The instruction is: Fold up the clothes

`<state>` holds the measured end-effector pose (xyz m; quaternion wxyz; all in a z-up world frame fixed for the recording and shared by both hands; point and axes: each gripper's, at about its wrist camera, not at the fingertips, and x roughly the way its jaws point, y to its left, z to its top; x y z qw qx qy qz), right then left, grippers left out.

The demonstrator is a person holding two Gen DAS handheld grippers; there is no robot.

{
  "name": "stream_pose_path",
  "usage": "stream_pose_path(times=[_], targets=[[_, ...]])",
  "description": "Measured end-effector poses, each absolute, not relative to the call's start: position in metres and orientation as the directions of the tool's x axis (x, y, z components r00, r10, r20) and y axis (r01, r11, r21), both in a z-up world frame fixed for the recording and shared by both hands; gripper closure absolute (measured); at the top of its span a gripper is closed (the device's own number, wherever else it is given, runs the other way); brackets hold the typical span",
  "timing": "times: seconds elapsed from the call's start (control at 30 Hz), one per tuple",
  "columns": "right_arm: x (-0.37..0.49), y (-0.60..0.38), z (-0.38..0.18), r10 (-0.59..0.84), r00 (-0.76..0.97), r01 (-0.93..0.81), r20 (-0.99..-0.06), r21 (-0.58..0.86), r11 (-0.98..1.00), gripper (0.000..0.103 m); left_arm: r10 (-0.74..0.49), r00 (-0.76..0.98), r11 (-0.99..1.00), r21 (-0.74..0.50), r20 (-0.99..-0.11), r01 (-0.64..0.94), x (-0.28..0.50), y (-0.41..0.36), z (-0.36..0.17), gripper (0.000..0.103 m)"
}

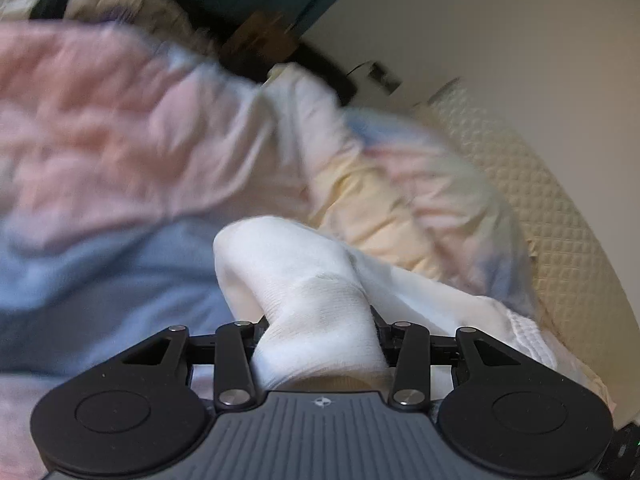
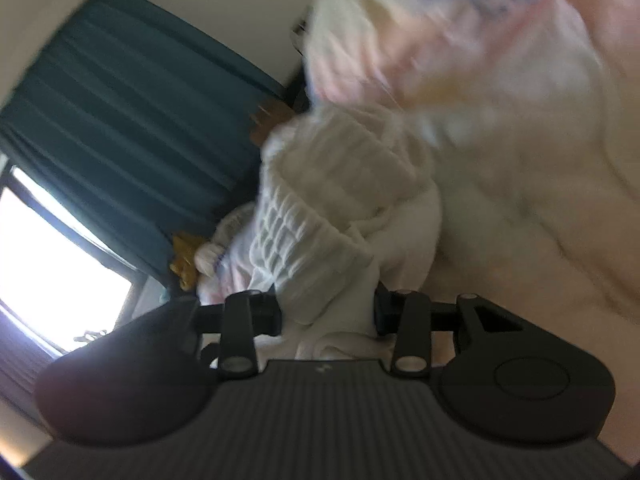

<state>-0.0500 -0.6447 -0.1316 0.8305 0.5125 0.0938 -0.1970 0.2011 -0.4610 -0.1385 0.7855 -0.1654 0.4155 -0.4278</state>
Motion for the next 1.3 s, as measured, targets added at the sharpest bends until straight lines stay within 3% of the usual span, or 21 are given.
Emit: stream_pose_path(times=[0.17,0.33,0.53,0.6,0.77,0.9,1.17,1.3], targets=[[-0.061,-0.639,-0.182,-0.234,0.897,0.427,-0.375,0.870,0.245,0.055,-0.822,0.251,0.554,-0.618,-0.510,0.558,0.217,-0.448,-0.168,0.054],[-0.068,-0.633,-0.188,-0.242,0.892,0.427,-0.382,0.888,0.170,0.050,-0.804,0.264,0.576,-0.587,-0.532,0.569,0.202,-0.429,-0.147,0.041],[-0.084,-0.624,-0.163,-0.249,0.859,0.488,-0.448,0.863,0.131,0.026,-0.734,0.329,0.645,-0.461,-0.594,0.609,0.164,-0.403,-0.096,0.020],[-0.095,-0.615,-0.146,-0.276,0.843,0.516,-0.463,0.841,0.165,0.016,-0.724,0.344,0.653,-0.436,-0.598,0.619,0.150,-0.391,-0.078,0.019],[-0.117,-0.593,-0.095,-0.353,0.796,0.599,-0.492,0.724,0.342,0.016,-0.725,0.386,0.644,-0.362,-0.570,0.674,0.103,-0.363,-0.026,0.010],[-0.137,-0.561,-0.049,-0.411,0.791,0.610,-0.452,0.631,0.479,0.016,-0.737,0.420,0.628,-0.306,-0.530,0.715,0.060,-0.341,0.017,0.001],[-0.155,-0.487,0.033,-0.474,0.789,0.606,-0.392,0.363,0.708,0.017,-0.746,0.497,0.624,-0.206,-0.443,0.754,-0.015,-0.297,0.083,0.000],[-0.167,-0.452,0.051,-0.481,0.794,0.594,-0.371,0.305,0.745,0.017,-0.731,0.536,0.642,-0.157,-0.423,0.751,-0.045,-0.273,0.099,0.000]])
